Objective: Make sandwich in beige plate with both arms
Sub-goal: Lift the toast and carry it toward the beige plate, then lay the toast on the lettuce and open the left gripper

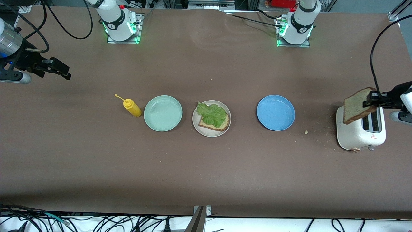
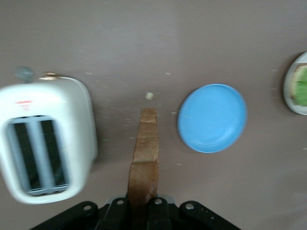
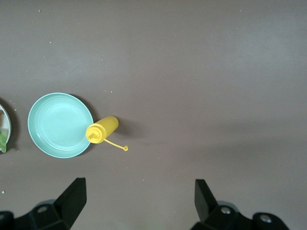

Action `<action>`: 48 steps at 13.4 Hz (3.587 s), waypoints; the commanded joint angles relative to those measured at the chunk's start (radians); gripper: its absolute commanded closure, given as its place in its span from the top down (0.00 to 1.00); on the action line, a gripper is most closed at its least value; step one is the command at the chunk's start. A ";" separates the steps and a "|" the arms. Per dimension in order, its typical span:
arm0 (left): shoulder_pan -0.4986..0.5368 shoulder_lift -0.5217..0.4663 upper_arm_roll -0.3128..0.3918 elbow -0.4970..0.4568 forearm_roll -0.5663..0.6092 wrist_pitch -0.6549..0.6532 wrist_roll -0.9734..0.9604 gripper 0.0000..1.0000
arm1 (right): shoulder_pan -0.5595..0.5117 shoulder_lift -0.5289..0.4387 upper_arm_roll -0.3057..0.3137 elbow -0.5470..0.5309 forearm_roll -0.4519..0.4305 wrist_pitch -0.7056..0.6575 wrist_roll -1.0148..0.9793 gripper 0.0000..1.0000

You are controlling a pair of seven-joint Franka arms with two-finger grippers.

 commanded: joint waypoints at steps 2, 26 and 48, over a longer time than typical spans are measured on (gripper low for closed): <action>-0.029 0.072 0.005 0.019 -0.195 -0.062 -0.062 0.00 | -0.003 0.009 0.003 0.022 -0.005 -0.010 0.005 1.00; -0.517 0.296 0.008 -0.154 -0.998 0.522 -0.326 0.00 | -0.008 0.011 0.001 0.020 -0.002 -0.008 0.005 1.00; -0.623 0.431 0.011 -0.185 -0.990 0.642 -0.084 0.79 | -0.008 0.014 0.000 0.020 -0.002 -0.013 0.005 1.00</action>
